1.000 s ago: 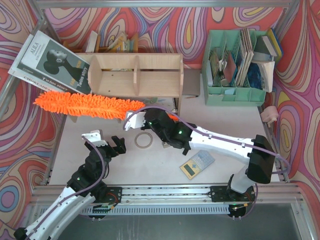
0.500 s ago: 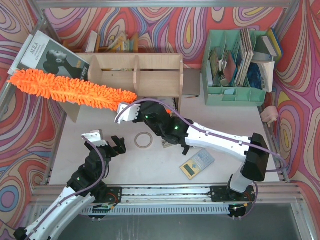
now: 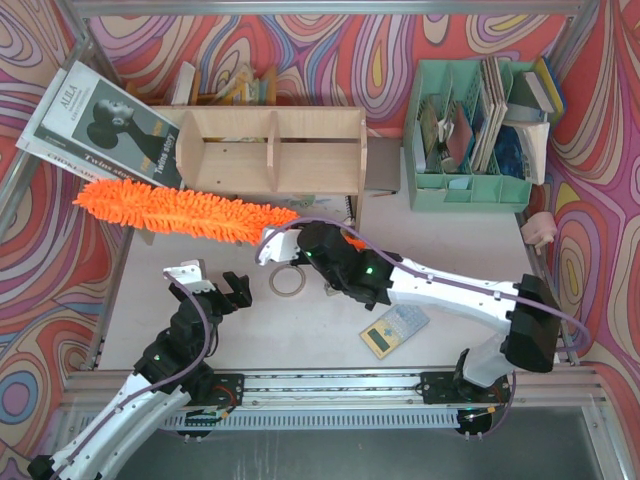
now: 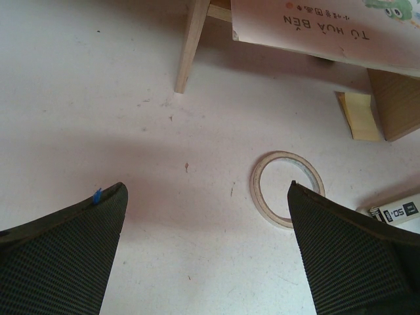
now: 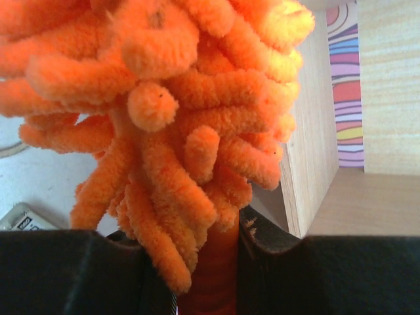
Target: Dust the bookshelf with a duster
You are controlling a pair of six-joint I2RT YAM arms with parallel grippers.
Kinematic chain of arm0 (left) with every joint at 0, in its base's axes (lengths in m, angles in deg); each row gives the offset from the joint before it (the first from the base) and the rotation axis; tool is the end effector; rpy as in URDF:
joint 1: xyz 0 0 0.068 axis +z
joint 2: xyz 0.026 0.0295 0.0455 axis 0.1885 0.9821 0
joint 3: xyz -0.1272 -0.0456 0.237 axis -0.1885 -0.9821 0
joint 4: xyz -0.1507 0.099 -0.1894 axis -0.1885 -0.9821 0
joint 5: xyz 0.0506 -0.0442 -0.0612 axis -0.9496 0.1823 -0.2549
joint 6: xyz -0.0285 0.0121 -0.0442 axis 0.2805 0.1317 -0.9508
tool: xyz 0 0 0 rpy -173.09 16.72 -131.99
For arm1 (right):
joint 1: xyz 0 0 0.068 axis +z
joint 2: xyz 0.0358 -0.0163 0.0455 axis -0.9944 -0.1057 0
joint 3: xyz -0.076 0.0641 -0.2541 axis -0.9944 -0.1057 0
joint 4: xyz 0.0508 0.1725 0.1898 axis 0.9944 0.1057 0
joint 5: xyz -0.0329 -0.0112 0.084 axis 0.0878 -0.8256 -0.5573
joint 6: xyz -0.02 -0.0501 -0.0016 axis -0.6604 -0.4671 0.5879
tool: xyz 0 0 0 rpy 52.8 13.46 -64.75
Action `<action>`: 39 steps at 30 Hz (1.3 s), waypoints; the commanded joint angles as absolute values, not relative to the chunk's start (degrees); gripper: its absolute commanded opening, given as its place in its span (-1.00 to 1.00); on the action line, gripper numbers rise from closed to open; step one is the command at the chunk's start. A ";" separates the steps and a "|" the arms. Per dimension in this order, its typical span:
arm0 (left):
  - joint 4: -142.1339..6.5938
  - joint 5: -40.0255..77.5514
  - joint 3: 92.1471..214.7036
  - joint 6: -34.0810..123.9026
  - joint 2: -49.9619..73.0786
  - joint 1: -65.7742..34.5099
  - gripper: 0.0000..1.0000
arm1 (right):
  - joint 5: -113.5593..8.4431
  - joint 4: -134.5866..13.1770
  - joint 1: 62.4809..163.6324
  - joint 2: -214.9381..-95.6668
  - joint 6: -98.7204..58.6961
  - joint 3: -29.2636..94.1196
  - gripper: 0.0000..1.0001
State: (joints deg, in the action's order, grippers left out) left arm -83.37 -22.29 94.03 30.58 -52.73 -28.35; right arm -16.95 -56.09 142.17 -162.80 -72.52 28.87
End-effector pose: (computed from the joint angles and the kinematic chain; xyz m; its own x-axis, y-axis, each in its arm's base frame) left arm 0.0942 -0.0519 0.2102 -0.1957 -0.3144 -0.9289 0.0392 0.9440 -0.3277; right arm 0.2056 0.3001 0.3264 0.2373 -0.8175 -0.5248 -0.5038 0.3584 -0.7860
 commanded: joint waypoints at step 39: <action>-81.56 -22.65 93.82 30.65 -51.65 -28.16 0.97 | -10.37 -56.46 144.09 -159.68 -66.99 28.67 -1.00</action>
State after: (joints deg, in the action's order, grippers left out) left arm -83.02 -22.32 94.03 30.58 -51.27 -28.35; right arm -13.32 -57.88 143.94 -164.57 -70.81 30.88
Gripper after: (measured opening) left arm 0.984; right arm 0.339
